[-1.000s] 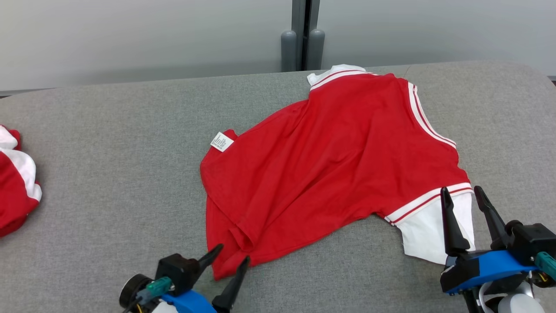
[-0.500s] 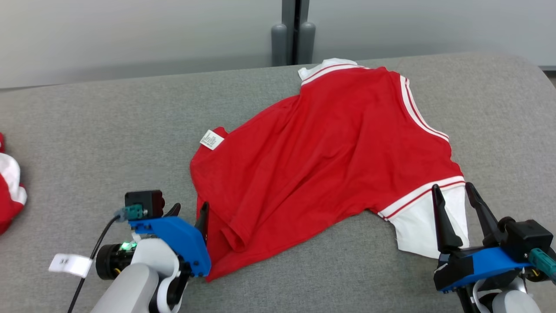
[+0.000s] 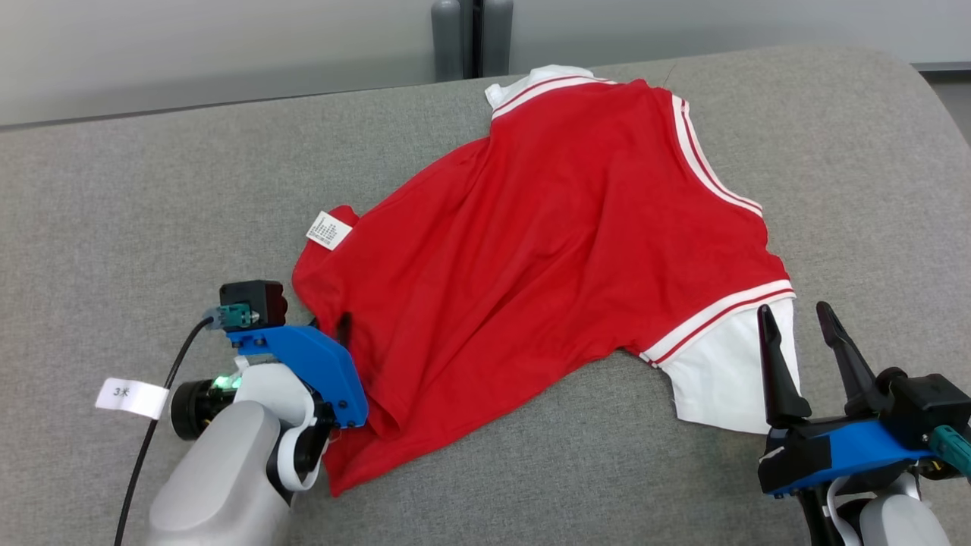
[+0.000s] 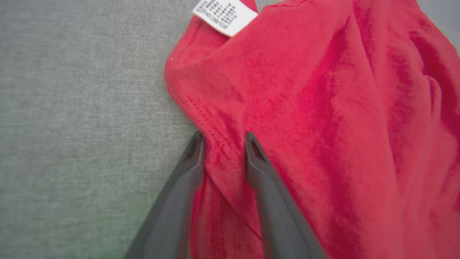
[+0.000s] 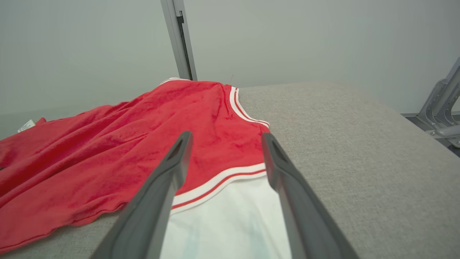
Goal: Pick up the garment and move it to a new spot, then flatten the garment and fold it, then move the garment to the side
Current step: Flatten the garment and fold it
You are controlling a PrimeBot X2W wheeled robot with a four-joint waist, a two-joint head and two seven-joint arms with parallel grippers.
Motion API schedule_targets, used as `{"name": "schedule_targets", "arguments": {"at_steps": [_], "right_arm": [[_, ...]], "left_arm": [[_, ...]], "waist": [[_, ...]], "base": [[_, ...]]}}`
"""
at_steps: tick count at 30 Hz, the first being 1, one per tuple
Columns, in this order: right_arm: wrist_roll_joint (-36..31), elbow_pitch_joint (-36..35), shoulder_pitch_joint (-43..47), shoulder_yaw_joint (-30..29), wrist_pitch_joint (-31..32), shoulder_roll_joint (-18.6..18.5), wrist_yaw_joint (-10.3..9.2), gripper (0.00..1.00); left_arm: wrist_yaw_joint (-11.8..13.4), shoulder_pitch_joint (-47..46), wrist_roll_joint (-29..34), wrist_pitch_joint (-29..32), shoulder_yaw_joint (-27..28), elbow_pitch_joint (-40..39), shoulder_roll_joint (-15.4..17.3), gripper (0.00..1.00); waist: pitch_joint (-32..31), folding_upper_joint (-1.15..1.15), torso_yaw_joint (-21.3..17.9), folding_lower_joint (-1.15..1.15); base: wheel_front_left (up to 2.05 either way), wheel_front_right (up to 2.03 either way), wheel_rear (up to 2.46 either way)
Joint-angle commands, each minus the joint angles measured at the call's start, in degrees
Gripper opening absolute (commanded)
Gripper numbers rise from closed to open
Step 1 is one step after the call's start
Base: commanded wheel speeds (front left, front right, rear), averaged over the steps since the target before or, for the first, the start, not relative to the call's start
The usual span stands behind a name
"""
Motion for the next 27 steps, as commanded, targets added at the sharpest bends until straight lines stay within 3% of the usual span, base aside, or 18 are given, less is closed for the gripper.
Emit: {"name": "schedule_targets", "arguments": {"at_steps": [1,6,14,15,16,17,27], "right_arm": [[0.1,-0.2,-0.8,-0.1,-0.6,-0.1,0.01,1.0],[-0.2,-0.6,-1.4,0.3,-0.6,-0.1,0.01,1.0],[-0.2,-0.4,-2.5,1.3,-0.4,-0.1,0.01,1.0],[-0.1,-0.3,-2.5,1.5,-0.4,-0.1,0.01,1.0],[0.0,-0.2,-2.6,1.6,-0.4,-0.1,0.01,1.0],[0.1,0.0,-2.8,1.8,-0.4,-0.1,0.01,1.0],[-0.1,0.7,-0.9,-1.0,-0.5,-0.1,0.01,1.0]], "left_arm": [[-0.8,-1.3,0.5,-1.4,-0.2,1.1,-0.1,0.0],[-0.4,-6.2,4.5,-11.1,0.9,3.0,2.4,0.0],[-1.9,-12.5,7.0,-18.2,1.4,7.9,4.6,0.0],[-2.1,-13.0,6.9,-18.8,1.5,8.7,4.6,0.18],[-2.6,-13.5,6.9,-19.3,1.5,9.4,4.6,0.96],[-2.9,-13.8,6.7,-20.1,1.6,10.0,4.5,1.0],[-7.8,-8.2,5.5,-27.8,2.6,10.7,2.6,1.0]], "waist": [[0.5,0.0,0.1,0.0],[2.0,0.0,0.1,0.0],[3.5,0.0,-0.4,0.0],[3.5,0.0,-0.5,0.0],[3.6,0.0,-0.6,0.0],[3.5,0.0,-0.7,0.0],[-1.9,0.0,0.6,0.0]], "base": [[0.0,0.0,0.0],[0.0,0.0,0.0],[0.0,0.0,0.0],[0.0,0.0,0.0],[0.0,0.0,0.0],[0.0,0.0,0.0],[0.0,0.0,0.0]]}}
